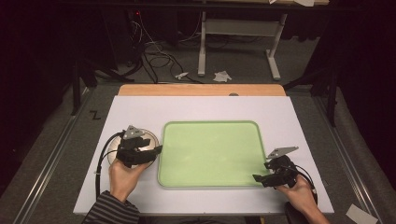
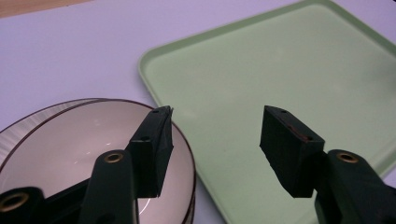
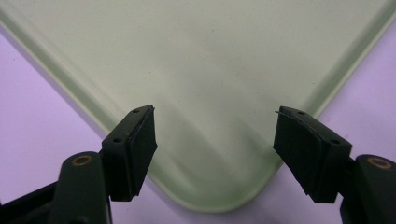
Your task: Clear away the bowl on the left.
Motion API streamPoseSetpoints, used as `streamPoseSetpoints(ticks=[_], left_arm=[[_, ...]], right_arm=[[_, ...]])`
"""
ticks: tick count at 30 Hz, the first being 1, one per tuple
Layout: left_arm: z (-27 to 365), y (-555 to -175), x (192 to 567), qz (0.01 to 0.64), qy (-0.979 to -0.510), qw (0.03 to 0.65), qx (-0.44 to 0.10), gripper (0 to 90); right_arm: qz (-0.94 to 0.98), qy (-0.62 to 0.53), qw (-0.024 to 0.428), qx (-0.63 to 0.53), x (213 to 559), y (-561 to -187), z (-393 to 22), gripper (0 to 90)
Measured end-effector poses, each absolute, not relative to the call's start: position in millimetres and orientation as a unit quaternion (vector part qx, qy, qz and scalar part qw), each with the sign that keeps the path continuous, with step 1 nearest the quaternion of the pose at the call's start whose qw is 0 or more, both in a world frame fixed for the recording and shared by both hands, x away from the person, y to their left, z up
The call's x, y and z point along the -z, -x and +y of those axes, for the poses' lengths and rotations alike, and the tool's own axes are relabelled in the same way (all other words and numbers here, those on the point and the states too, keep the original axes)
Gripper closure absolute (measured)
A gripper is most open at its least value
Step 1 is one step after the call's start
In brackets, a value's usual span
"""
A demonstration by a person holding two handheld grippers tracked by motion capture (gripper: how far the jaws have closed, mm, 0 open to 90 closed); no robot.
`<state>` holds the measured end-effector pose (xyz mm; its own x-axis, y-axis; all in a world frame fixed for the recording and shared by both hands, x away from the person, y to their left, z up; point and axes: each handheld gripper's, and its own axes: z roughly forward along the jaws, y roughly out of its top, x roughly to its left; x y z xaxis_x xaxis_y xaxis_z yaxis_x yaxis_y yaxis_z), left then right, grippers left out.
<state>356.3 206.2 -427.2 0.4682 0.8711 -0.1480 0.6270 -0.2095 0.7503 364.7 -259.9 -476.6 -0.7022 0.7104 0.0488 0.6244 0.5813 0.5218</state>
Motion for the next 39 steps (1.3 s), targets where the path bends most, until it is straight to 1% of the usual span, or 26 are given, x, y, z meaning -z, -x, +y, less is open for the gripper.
streamPoseSetpoints(ticks=[12, 24, 31, 39], left_arm=[[220, -360, 428, 0.511, -0.750, 0.390, -0.157, 42.9], [232, -364, 430, 0.526, -0.741, 0.384, -0.164, 39.3], [250, -366, 431, 0.546, -0.726, 0.380, -0.172, 38.5], [260, -368, 432, 0.558, -0.718, 0.378, -0.173, 38.0]], right_arm=[[0.886, -0.376, 0.082, -0.258, 476, -365, -259, 31.2], [0.886, -0.376, 0.081, -0.260, 477, -365, -259, 31.3], [0.887, -0.377, 0.082, -0.256, 476, -364, -259, 31.3], [0.885, -0.379, 0.081, -0.256, 476, -364, -259, 31.3]])
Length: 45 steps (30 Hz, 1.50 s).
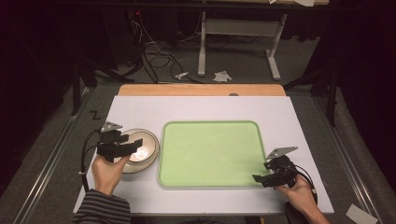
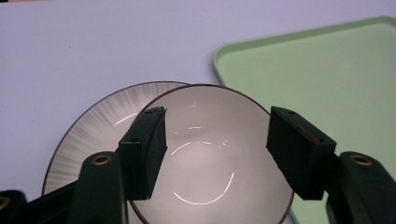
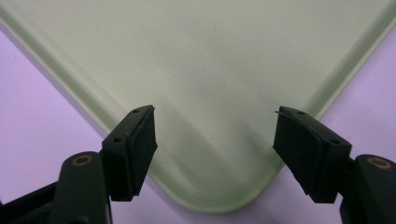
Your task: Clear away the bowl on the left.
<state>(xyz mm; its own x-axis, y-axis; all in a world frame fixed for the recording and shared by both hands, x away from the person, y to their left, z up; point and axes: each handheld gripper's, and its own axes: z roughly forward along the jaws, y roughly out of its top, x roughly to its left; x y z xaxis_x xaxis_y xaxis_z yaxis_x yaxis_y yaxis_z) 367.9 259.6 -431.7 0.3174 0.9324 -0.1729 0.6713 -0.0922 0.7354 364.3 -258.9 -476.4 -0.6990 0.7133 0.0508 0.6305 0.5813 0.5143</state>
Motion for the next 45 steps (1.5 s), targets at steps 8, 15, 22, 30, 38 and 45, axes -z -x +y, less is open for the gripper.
streamPoseSetpoints(ticks=[8, 15, 22, 30, 38, 45], left_arm=[[276, -372, 434, 0.581, -0.701, 0.373, -0.178, 37.8], [287, -375, 439, 0.600, -0.690, 0.368, -0.172, 37.8], [296, -382, 448, 0.621, -0.681, 0.357, -0.154, 38.7], [299, -388, 458, 0.634, -0.682, 0.335, -0.140, 39.7], [297, -395, 469, 0.642, -0.682, 0.334, -0.105, 40.3], [288, -399, 475, 0.639, -0.699, 0.305, -0.098, 42.5]], right_arm=[[0.884, -0.384, 0.079, -0.256, 476, -364, -258, 31.3], [0.885, -0.380, 0.078, -0.257, 477, -364, -258, 31.3], [0.886, -0.379, 0.076, -0.257, 477, -365, -258, 31.3], [0.886, -0.379, 0.076, -0.256, 477, -365, -258, 31.3], [0.885, -0.380, 0.077, -0.257, 477, -365, -259, 31.3], [0.887, -0.375, 0.078, -0.258, 477, -365, -258, 31.4]])
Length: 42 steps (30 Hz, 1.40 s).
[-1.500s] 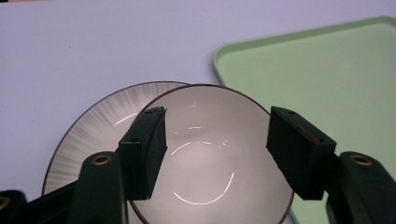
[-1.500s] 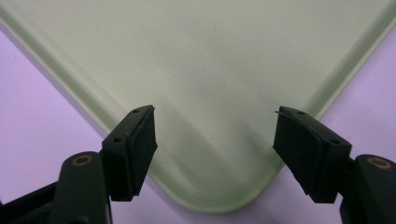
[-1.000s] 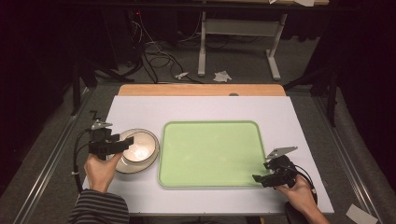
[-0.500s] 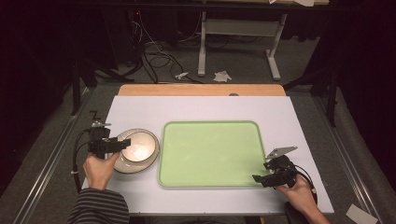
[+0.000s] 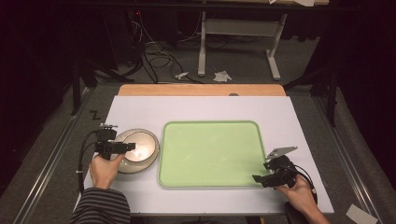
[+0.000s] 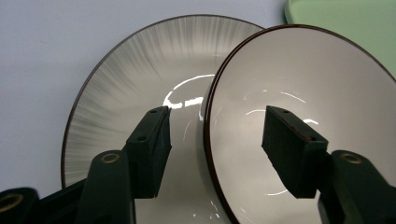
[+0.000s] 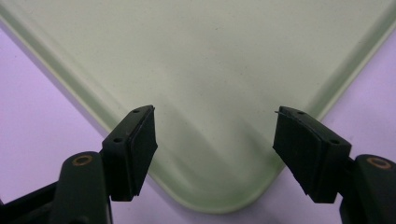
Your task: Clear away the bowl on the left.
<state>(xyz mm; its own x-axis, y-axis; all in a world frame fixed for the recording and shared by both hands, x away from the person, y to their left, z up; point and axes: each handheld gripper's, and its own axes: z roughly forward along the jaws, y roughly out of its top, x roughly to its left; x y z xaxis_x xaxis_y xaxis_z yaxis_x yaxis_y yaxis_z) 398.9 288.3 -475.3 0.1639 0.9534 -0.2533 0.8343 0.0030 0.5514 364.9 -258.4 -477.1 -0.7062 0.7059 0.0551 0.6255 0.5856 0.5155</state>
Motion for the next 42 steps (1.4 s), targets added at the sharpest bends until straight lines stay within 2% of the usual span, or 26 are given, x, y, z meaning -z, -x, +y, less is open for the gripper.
streamPoseSetpoints(ticks=[6, 13, 25, 30, 42], left_arm=[[286, -401, 478, 0.644, -0.702, 0.287, -0.103, 48.4], [279, -403, 480, 0.653, -0.693, 0.284, -0.108, 62.5], [282, -404, 481, 0.657, -0.694, 0.276, -0.103, 79.1], [286, -403, 479, 0.652, -0.694, 0.291, -0.092, 82.3], [289, -400, 474, 0.650, -0.691, 0.303, -0.090, 82.1]], right_arm=[[0.888, -0.374, 0.077, -0.255, 477, -365, -258, 31.4], [0.887, -0.375, 0.079, -0.256, 477, -365, -258, 31.5], [0.887, -0.379, 0.078, -0.251, 477, -365, -258, 31.4], [0.888, -0.376, 0.079, -0.254, 477, -365, -258, 31.4], [0.889, -0.372, 0.077, -0.256, 477, -365, -258, 31.3]])
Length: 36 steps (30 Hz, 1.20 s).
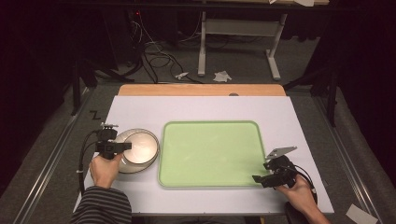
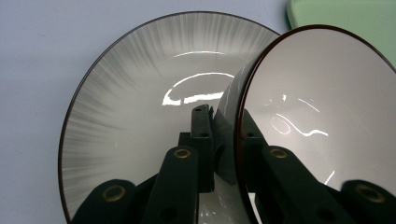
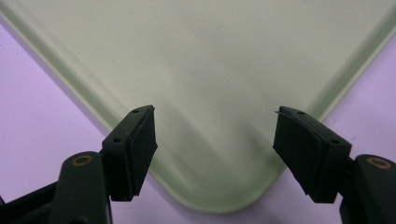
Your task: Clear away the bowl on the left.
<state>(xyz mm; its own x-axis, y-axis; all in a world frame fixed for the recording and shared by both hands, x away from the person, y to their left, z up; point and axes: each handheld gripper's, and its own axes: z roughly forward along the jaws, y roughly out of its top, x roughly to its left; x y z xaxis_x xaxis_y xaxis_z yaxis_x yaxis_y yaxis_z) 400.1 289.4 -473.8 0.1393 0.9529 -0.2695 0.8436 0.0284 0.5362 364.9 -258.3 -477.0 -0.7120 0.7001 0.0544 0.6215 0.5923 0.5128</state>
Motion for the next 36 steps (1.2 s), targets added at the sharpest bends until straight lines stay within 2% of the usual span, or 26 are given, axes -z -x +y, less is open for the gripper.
streamPoseSetpoints(ticks=[19, 36], left_arm=[[282, -394, 451, 0.624, -0.691, 0.354, -0.090, 82.1], [264, -391, 430, 0.584, -0.714, 0.374, -0.096, 82.1]], right_arm=[[0.889, -0.370, 0.075, -0.259, 477, -364, -258, 31.3], [0.889, -0.372, 0.078, -0.256, 477, -365, -258, 31.3]])
